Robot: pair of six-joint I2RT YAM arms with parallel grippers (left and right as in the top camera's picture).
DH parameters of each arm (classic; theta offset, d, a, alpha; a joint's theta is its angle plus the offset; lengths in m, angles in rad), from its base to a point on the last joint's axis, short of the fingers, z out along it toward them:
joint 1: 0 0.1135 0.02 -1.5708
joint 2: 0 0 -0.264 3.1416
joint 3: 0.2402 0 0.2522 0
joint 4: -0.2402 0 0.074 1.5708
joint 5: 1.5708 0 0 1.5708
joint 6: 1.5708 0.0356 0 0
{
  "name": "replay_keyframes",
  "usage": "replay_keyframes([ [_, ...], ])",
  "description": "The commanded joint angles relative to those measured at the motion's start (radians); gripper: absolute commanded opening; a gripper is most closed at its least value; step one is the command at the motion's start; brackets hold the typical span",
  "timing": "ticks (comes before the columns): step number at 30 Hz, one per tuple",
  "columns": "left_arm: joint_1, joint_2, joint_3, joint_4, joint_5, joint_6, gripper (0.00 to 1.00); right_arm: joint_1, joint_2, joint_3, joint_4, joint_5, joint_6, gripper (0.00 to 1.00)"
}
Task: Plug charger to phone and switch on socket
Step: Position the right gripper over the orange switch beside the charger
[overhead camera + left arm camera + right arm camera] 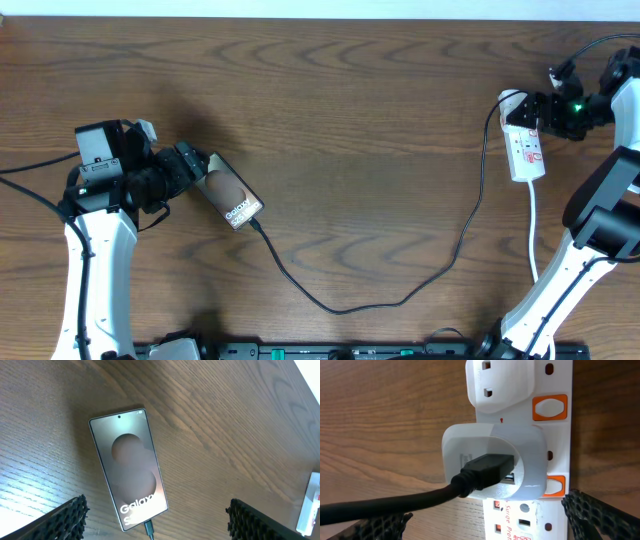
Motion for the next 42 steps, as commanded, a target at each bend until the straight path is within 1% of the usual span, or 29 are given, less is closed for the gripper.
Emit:
replay_keyframes([
  [1,0.0,-0.006,-0.001,0.0,-0.005,0.024,0.88,-0.007,0.016,0.01,0.0,-0.041,-0.005,0.99],
  [14,0.0,-0.006,-0.001,0.0,-0.005,0.024,0.88,0.014,0.016,-0.003,0.008,-0.046,-0.005,0.98],
  [20,0.0,-0.006,-0.001,0.0,-0.005,0.024,0.88,0.021,0.016,-0.011,0.013,-0.046,-0.005,0.94],
  [24,0.0,-0.006,-0.001,0.0,-0.005,0.024,0.88,0.021,0.016,-0.03,0.023,-0.046,-0.004,0.94],
  [27,0.0,-0.006,-0.001,0.0,-0.005,0.024,0.88,0.021,0.016,-0.047,0.034,-0.046,0.011,0.96],
  [34,0.0,-0.006,-0.001,0.0,-0.005,0.024,0.88,0.021,0.016,-0.061,0.039,-0.047,0.034,0.95],
  [42,0.0,-0.006,-0.001,-0.001,-0.005,0.024,0.88,0.024,0.017,-0.107,0.078,-0.051,0.049,0.96],
])
